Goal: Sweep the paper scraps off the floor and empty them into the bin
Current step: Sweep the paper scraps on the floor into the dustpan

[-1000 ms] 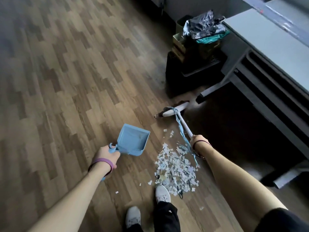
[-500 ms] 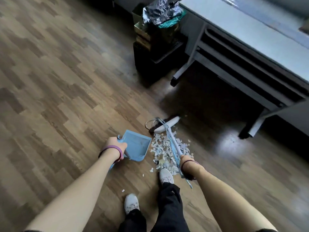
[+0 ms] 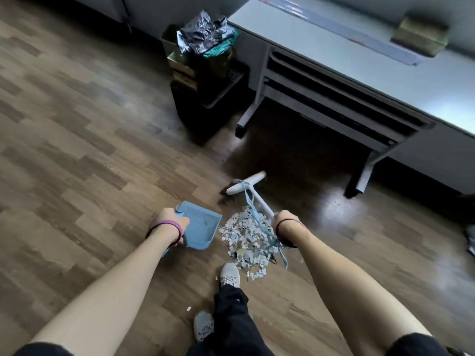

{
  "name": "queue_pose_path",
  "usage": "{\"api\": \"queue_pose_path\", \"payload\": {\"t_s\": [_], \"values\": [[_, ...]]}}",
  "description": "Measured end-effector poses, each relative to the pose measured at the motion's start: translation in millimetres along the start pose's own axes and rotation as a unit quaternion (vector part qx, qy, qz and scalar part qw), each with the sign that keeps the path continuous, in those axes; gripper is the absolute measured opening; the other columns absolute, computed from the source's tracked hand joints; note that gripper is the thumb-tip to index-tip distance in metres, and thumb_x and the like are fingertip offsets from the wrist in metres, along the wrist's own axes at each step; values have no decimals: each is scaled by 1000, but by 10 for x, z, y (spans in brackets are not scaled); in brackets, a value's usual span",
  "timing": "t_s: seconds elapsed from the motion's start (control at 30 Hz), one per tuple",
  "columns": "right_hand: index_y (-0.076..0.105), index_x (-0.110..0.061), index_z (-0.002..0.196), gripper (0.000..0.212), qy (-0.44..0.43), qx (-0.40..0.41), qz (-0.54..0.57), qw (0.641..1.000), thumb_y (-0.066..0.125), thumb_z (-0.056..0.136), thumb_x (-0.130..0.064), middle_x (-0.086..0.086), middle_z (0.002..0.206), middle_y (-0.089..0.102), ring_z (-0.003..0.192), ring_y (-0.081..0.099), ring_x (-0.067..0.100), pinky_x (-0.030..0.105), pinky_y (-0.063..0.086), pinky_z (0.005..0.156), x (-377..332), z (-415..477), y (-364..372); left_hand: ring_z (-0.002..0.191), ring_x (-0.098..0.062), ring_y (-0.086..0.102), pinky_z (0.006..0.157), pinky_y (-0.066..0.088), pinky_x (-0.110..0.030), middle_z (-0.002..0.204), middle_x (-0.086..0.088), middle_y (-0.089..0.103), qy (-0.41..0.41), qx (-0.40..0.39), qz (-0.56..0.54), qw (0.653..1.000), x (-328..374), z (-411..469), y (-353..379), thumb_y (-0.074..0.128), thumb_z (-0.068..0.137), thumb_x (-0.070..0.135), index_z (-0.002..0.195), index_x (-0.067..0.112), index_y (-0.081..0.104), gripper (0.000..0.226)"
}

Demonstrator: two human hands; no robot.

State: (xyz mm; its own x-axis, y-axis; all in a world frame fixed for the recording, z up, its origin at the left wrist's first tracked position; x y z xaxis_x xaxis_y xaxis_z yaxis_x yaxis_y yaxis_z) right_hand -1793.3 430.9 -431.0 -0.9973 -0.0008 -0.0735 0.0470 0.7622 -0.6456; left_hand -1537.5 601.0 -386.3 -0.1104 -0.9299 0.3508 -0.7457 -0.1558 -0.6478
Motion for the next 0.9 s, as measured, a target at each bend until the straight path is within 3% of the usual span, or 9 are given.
{"api": "queue_pose_path", "payload": {"t_s": [0.17,0.27,0.33,0.47,0.53,0.63,0.77,0.83,0.9], "values": [[59,-7,119,35,2,30,56,998,48,86,-15,12,100,67,75,60,29,25,40,48,-281,590,-532,28,-21,49,40,41,-19,48,-11,58,11,-8,40,999,246,307,-58,50,82,14,80,10,58,9],[59,-6,118,35,17,35,82,996,49,85,-13,15,104,67,79,63,31,28,45,59,-395,923,-736,53,-31,68,52,45,-25,49,-7,60,15,-17,64,998,373,588,-72,52,80,16,85,11,62,13],[58,-6,119,35,16,40,67,997,49,85,-11,14,104,67,76,60,30,28,44,57,-450,1116,-816,63,-31,73,60,50,-28,50,-6,60,16,-22,70,997,446,722,-78,51,79,16,84,12,61,11],[57,-4,121,36,36,25,65,997,50,86,-6,13,92,62,61,55,24,24,38,47,-389,1367,-801,62,-29,73,59,46,-25,56,-7,64,15,-26,78,997,562,941,-76,51,82,17,88,15,60,11],[57,-4,122,35,63,14,81,995,48,87,-7,12,89,57,62,54,24,23,40,51,-264,1401,-687,64,-30,73,56,43,-24,56,-6,62,20,-32,88,995,602,1044,-40,50,83,16,90,13,61,13],[54,-8,125,38,89,9,96,991,43,89,-9,11,93,58,68,54,26,24,41,57,-67,1323,-496,63,-30,72,63,48,-26,59,-5,61,40,-48,108,992,697,1159,26,50,83,14,93,11,61,16],[52,-10,126,40,98,-12,96,990,46,86,-7,14,114,64,79,54,29,27,44,69,63,985,-195,60,-31,70,56,48,-24,65,-11,64,91,-77,156,981,855,1194,82,52,81,11,83,10,60,8],[51,-12,120,33,129,-23,144,981,44,88,-8,13,108,61,83,53,29,29,44,69,90,746,52,62,-31,72,64,55,-30,65,-14,66,119,-87,175,974,890,1198,81,52,78,12,78,10,60,8],[51,-15,102,15,156,-47,210,964,41,91,-12,10,101,54,86,50,27,31,44,68,68,457,366,63,-30,72,68,57,-31,63,-14,67,145,-99,194,965,884,1180,45,52,77,13,71,12,56,8]]}}
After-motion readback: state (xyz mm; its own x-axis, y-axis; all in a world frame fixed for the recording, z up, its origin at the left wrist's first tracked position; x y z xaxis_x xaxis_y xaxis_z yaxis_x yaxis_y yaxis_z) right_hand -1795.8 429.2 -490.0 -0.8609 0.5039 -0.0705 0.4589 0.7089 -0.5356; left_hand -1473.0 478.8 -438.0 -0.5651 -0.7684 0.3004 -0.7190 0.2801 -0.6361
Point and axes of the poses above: each hand's wrist, its own z-axis towards the middle knuckle, its own y-axis out of the palm, x = y × z, the point moved 7 cm from there along z, towards the middle knuckle
